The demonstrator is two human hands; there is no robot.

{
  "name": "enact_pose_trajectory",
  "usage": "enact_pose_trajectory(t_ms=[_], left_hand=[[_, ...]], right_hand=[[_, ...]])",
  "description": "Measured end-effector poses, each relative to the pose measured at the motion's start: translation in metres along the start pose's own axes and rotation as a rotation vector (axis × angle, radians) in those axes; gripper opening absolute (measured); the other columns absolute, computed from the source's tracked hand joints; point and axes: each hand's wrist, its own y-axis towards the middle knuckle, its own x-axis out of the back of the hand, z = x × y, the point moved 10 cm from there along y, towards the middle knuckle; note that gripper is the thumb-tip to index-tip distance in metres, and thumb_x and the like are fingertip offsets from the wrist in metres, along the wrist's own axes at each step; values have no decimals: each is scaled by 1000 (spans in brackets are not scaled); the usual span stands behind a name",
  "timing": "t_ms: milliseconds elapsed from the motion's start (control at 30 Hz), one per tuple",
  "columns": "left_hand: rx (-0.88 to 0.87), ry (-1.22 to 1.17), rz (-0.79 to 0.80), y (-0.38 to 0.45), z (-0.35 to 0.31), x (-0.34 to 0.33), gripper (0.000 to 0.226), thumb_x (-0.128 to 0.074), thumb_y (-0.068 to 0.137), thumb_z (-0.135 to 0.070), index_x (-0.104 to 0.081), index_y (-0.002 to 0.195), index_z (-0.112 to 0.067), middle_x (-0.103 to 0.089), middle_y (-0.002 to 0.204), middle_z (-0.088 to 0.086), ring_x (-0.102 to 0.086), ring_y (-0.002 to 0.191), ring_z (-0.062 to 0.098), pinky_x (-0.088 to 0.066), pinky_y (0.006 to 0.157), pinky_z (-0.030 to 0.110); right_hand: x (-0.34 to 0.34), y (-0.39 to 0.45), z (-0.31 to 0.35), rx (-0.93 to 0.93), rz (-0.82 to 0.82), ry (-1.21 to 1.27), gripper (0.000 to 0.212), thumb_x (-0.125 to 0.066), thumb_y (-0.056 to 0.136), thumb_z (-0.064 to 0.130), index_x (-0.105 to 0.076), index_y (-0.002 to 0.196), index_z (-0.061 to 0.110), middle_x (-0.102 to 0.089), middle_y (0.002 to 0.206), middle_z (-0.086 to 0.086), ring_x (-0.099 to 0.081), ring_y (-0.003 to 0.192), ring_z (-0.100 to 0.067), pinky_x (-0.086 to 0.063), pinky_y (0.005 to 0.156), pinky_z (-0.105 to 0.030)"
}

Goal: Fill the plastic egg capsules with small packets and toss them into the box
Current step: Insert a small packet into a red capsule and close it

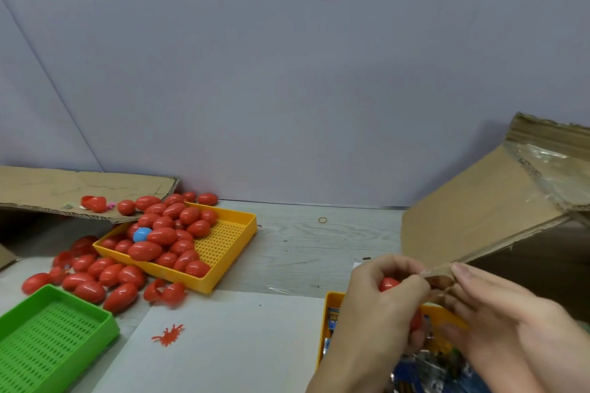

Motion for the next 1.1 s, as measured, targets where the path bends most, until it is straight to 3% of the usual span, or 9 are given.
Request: enact_pose_trajectory(t_ms=[100,167,233,333,433,533,667,900,1100], left_hand=[[17,-139,64,1,0,-4,26,-73,52,-32,-64,73,-19,-50,45,-1,-41,33,8,-29,36,12],[11,-185,87,1,0,-5,28,-74,50,-32,-64,73,-19,-52,48,4,-41,32,9,-29,37,12],[-6,-224,82,2,-1,-4,29,-75,53,-28,-62,75,-16,-56,56,10,-42,31,11,-27,37,11],[-32,-229,73,1,-4,-4,16,-70,63,-20,-59,75,-14,-62,64,7,-42,31,11,-27,36,10],[-24,-194,55,0,-3,-2,29,-72,63,-28,-60,85,-14,-50,44,1,-37,29,11,-27,36,12],[-15,-148,61,0,-2,-3,39,-78,61,-40,-71,93,-18,-43,39,3,-35,30,11,-27,38,14],[-22,-89,86,2,2,-5,50,-81,63,-42,-72,99,-9,-47,42,1,-37,31,9,-29,37,14],[17,-178,90,2,5,-5,37,-83,63,-28,-61,88,-12,-53,46,-4,-37,30,8,-25,37,13],[18,-347,148,-1,-3,-11,29,-85,60,-26,-68,81,-15,-46,58,11,-38,36,11,-25,35,14]], right_hand=[[-2,-3,-5,-73,-46,69,23,-58,87,12,-60,69,-2,-55,70,-14,-47,66,-26,-29,60,-36],[-7,-4,-5,-105,-35,82,30,-78,59,27,-64,61,0,-57,72,-14,-49,67,-26,-30,61,-36],[-7,-7,-4,-112,-41,73,31,-78,44,30,-68,57,3,-57,72,-13,-48,67,-25,-30,61,-35],[-7,-8,-3,-112,-27,67,22,-59,61,21,-69,56,3,-58,71,-12,-46,67,-24,-25,58,-32],[-7,-6,-4,-99,-19,46,26,-58,61,18,-63,77,-1,-55,73,-13,-43,64,-22,-21,54,-32],[-5,-5,-3,-64,-5,-39,39,-62,61,19,-73,89,-4,-53,68,-10,-42,63,-20,-23,54,-32],[-3,-5,0,-38,6,-113,26,-66,55,27,-80,71,11,-54,56,-2,-44,66,-18,-28,56,-32],[2,-3,2,-32,-57,-2,19,-63,60,22,-74,54,8,-50,58,-8,-43,59,-18,-27,51,-30],[-4,-3,-4,-75,-50,123,32,-58,59,20,-66,79,-3,-47,67,-13,-39,60,-21,-18,55,-32]])
